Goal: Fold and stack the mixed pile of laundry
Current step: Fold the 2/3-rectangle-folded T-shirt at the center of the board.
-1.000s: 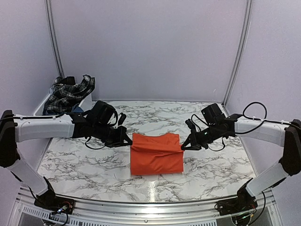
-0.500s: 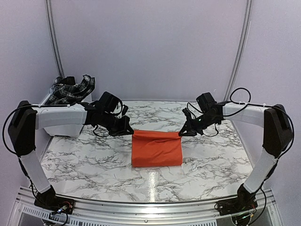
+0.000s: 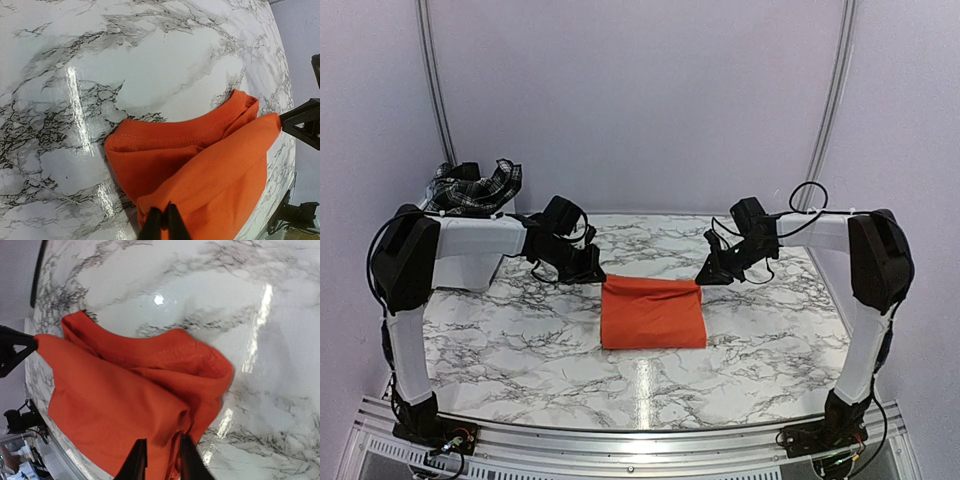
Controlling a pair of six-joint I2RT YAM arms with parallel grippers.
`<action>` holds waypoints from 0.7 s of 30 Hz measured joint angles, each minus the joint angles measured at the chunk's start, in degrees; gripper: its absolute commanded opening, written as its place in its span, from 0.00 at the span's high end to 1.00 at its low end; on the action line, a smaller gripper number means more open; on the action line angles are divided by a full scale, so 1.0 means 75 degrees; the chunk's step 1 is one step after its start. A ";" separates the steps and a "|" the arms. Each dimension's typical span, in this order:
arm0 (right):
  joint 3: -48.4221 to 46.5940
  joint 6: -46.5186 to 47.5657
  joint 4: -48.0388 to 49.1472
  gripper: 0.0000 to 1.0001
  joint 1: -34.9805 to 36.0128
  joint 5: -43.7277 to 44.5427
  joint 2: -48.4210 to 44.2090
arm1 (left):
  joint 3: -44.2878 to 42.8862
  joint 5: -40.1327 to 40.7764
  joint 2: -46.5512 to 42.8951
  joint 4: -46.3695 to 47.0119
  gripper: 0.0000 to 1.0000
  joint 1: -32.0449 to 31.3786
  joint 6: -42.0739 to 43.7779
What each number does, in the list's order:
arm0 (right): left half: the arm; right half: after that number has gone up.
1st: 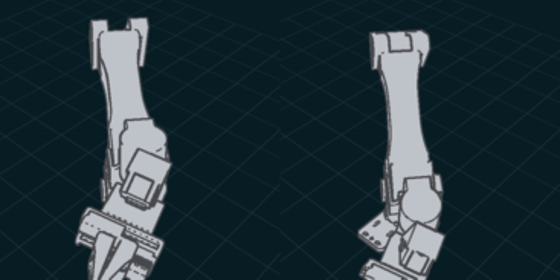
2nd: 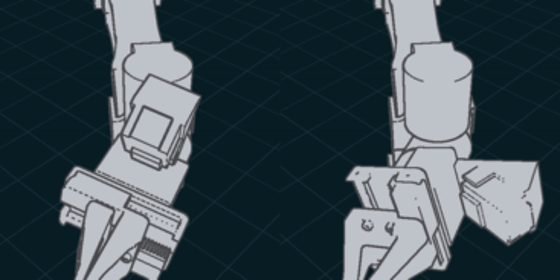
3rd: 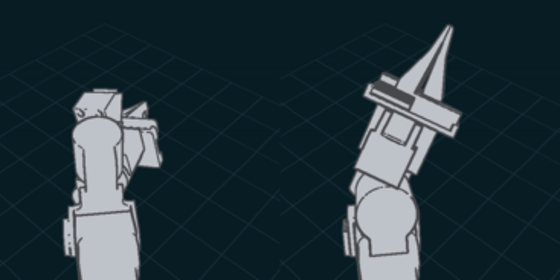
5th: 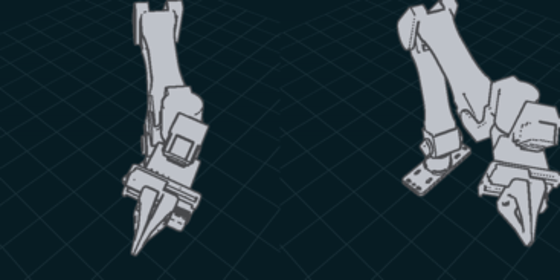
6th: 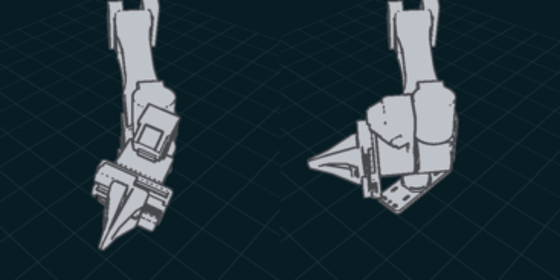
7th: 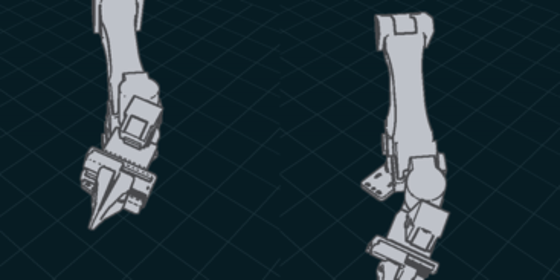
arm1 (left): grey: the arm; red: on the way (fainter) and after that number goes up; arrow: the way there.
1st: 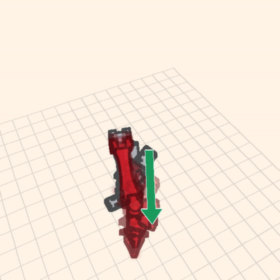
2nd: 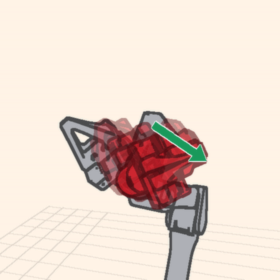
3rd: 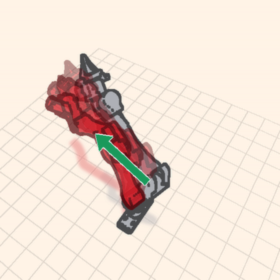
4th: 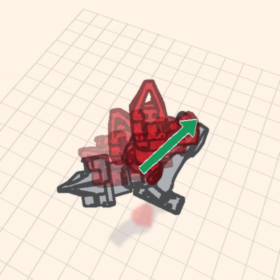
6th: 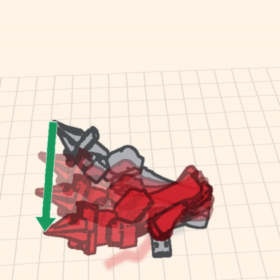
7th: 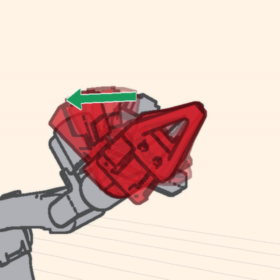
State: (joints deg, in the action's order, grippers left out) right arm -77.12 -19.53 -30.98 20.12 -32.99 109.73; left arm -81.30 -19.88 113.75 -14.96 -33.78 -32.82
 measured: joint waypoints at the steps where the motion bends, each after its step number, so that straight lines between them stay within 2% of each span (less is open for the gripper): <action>1: -0.0050 -0.0064 0.0006 0.61 -0.0047 0.0000 0.0026 | -0.0050 -0.0009 0.0061 -0.0012 0.65 0.0035 0.0015; 3: -0.0157 -0.0032 -0.0029 0.43 -0.0204 0.0017 0.0023 | -0.0073 0.0000 0.0087 -0.0032 0.45 0.0119 0.0096; 5: -0.0195 -0.0003 -0.0055 0.40 -0.0379 0.0052 -0.0099 | -0.0044 0.0134 0.0000 -0.0047 0.28 0.0204 0.0111; 6: -0.0187 0.0067 -0.0090 0.41 -0.0475 0.0087 -0.0254 | 0.0029 0.0239 -0.0105 -0.0047 0.26 0.0224 0.0163; 10: 0.0251 0.0230 0.0070 0.46 -0.0650 -0.0023 -0.1303 | 0.0650 0.0495 -0.0985 -0.0044 0.29 0.0297 0.0388; 14: 0.1174 0.0216 0.0428 0.46 -0.0411 -0.0373 -0.2235 | 0.1195 0.0399 -0.1757 0.0000 0.39 0.0096 0.0670; 17: 0.1545 0.0216 0.0609 0.47 -0.0052 -0.0414 -0.2107 | 0.1545 0.0294 -0.1813 0.0073 0.45 -0.0125 0.0691; 21: 0.1489 0.0478 0.0694 0.46 0.0166 -0.0262 -0.1571 | 0.1749 0.0262 -0.1614 0.0055 0.45 -0.0181 0.0621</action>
State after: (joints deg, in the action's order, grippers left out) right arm -65.95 -15.94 -25.78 21.37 -34.96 97.95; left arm -68.18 -17.91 101.65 -14.55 -35.14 -28.16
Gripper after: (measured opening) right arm 0.533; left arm 0.545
